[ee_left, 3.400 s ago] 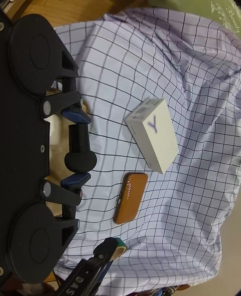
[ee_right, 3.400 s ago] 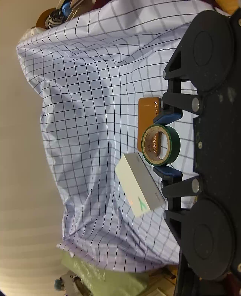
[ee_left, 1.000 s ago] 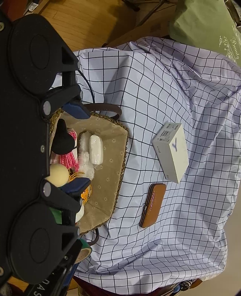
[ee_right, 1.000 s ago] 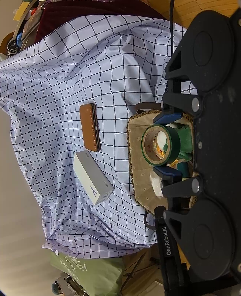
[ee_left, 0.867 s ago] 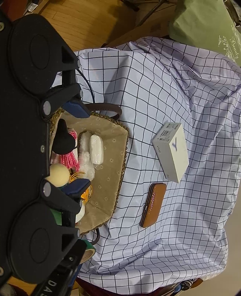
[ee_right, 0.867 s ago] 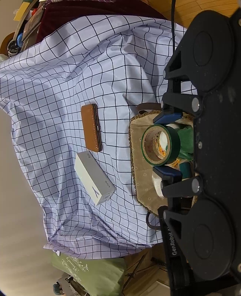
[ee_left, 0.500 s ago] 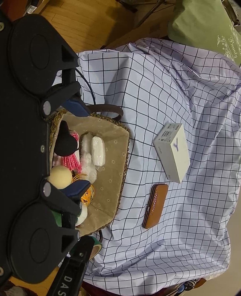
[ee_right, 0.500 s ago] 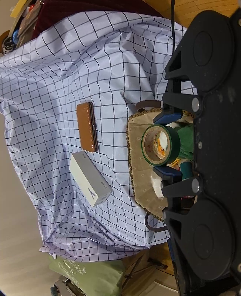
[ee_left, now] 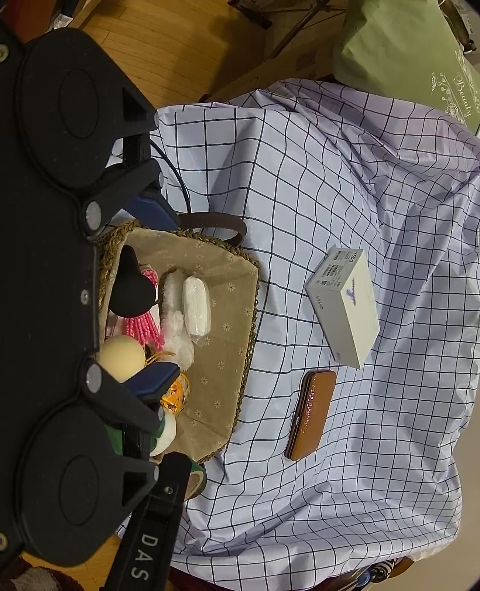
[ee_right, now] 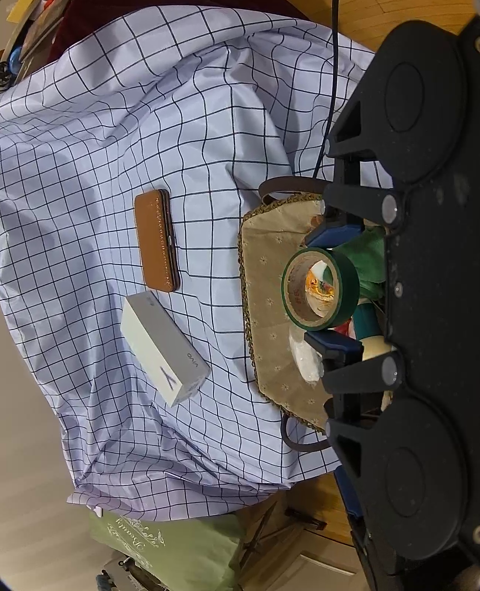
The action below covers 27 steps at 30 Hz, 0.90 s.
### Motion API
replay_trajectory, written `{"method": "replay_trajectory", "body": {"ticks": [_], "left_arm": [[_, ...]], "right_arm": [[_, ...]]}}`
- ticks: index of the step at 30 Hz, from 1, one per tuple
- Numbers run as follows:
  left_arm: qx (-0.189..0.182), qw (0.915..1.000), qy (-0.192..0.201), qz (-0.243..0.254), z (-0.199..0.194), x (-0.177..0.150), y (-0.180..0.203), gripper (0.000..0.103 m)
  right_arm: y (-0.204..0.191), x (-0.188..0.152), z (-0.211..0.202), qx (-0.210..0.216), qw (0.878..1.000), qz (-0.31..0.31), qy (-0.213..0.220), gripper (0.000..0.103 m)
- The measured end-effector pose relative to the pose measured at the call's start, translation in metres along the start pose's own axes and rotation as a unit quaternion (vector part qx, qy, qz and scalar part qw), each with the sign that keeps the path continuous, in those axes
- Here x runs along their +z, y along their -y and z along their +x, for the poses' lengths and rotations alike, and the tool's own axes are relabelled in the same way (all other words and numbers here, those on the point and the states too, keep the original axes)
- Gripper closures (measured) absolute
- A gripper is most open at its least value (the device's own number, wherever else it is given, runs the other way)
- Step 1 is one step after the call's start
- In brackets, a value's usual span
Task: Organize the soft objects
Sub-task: 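Lower the green tape roll into the basket and open the right gripper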
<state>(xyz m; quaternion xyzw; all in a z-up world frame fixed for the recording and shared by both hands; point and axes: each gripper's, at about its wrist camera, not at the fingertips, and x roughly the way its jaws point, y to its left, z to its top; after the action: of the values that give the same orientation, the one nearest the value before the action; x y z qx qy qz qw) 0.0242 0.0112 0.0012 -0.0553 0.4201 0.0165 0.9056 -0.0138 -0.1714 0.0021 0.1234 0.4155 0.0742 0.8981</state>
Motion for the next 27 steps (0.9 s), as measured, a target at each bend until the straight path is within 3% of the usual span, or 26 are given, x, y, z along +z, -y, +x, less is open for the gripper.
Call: {"method": "replay_trajectory", "body": {"ticks": [13,20,27], "left_arm": [[0.0,1.0,-0.001,0.0,0.0,-0.001,0.0,0.029],[-0.001,1.0,-0.002,0.0,0.001,-0.001,-0.001,0.029],[-0.001,1.0,-0.002,0.0,0.001,-0.001,-0.001,0.029]], "right_arm": [[0.003,0.004,-0.001,0.004,1.0,0.009,0.001,0.052],[0.004,0.005,-0.004,-0.007,1.0,0.022,0.006,0.043],[0.02,0.005,-0.003,0.025,0.995,0.096,-0.03,0.039]]}}
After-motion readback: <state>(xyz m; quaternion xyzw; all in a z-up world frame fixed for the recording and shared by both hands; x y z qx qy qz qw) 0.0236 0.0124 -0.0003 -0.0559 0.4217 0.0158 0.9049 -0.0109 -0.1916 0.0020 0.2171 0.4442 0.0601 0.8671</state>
